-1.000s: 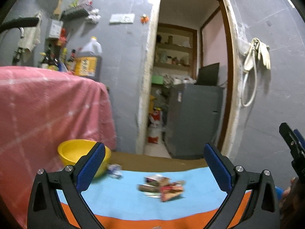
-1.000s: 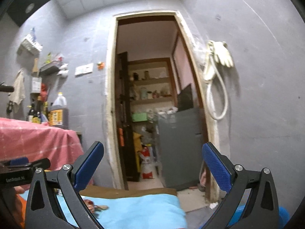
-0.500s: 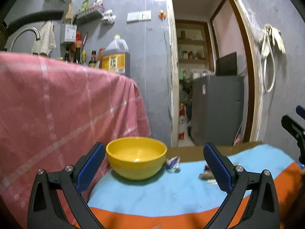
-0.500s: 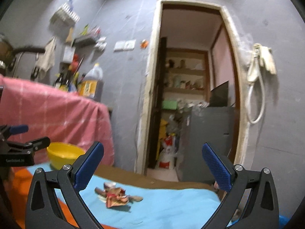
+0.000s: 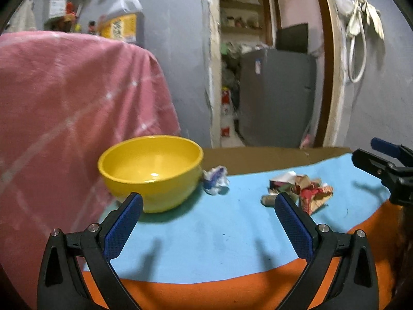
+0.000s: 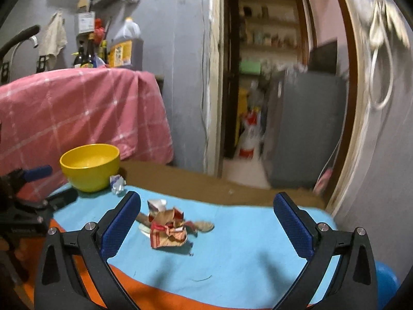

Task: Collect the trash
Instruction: 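Bring both tools back over the remaining table trash, then grasp the red-and-tan carton scrap with the right gripper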

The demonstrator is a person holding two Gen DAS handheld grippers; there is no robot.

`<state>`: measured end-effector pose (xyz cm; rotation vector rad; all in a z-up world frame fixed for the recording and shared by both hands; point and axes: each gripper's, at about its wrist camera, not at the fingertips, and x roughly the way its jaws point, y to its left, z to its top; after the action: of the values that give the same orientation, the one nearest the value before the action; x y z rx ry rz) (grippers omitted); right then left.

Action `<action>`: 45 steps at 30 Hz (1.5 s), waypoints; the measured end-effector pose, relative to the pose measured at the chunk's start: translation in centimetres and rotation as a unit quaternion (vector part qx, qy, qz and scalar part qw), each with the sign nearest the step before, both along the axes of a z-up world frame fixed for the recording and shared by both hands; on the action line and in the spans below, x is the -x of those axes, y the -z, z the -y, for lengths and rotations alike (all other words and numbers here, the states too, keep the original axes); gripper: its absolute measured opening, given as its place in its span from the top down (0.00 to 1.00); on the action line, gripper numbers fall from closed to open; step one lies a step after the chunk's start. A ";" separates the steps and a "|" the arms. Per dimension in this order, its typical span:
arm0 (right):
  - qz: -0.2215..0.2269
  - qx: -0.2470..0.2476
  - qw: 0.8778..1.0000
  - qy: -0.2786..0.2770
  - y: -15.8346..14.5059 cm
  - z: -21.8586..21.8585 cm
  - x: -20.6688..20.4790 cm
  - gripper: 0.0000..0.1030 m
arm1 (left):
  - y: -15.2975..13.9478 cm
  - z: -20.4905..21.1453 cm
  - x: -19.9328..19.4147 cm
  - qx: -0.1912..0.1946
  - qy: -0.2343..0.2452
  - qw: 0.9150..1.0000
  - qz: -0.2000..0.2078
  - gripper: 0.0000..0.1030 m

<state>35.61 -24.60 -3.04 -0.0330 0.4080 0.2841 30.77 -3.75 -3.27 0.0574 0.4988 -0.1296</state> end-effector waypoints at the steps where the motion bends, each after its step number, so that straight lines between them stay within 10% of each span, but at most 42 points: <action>1: -0.016 -0.007 1.000 -0.003 0.2 0.2 -0.4 0.02 | 0.1 0.2 -0.2 0.001 0.005 1.000 -0.008 0.12; 10: -0.124 -0.011 0.991 -0.051 2.2 -0.5 -2.9 0.30 | 1.1 1.3 -3.1 0.007 0.022 0.996 -0.085 0.34; 19: -0.203 -0.003 0.974 -0.102 4.2 -2.0 -5.0 0.41 | 1.4 0.7 -4.6 0.034 0.012 0.993 -0.111 0.36; 27: -0.215 -0.005 0.969 -0.118 4.3 -2.3 -5.0 0.86 | 1.2 0.4 -5.2 0.057 0.006 0.992 -0.114 0.45; 45: -0.184 -0.063 0.977 -0.086 3.1 2.0 -3.9 0.89 | 0.5 1.4 -7.9 0.109 -0.083 0.983 -0.124 0.50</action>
<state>39.54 -26.59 -6.17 0.1099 0.7568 0.4899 38.63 -5.14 -3.79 -0.2170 0.7333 -0.0275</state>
